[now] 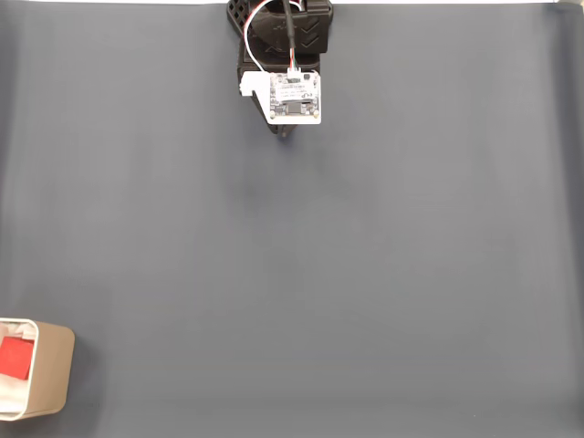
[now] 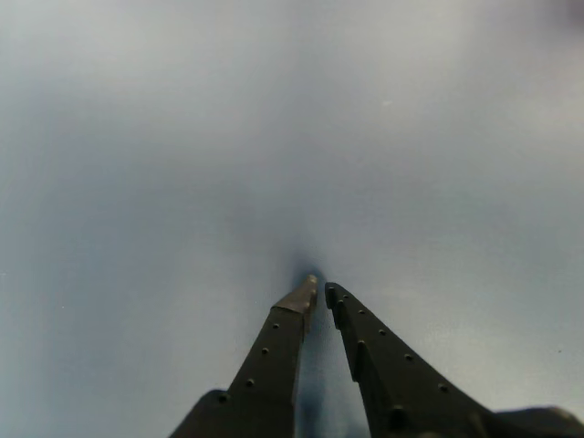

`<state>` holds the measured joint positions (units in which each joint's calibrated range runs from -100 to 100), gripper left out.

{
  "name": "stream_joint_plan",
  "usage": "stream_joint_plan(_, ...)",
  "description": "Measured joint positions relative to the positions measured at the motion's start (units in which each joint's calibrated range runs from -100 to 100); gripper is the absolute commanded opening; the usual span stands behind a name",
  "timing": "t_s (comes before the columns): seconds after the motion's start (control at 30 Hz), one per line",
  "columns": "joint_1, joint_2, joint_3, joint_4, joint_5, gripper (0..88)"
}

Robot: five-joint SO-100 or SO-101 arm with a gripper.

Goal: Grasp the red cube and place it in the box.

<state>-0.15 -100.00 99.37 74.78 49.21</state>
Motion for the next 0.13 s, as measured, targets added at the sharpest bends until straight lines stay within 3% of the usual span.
stream_joint_plan(0.13,0.0,0.0,0.0,0.0,0.0,0.3)
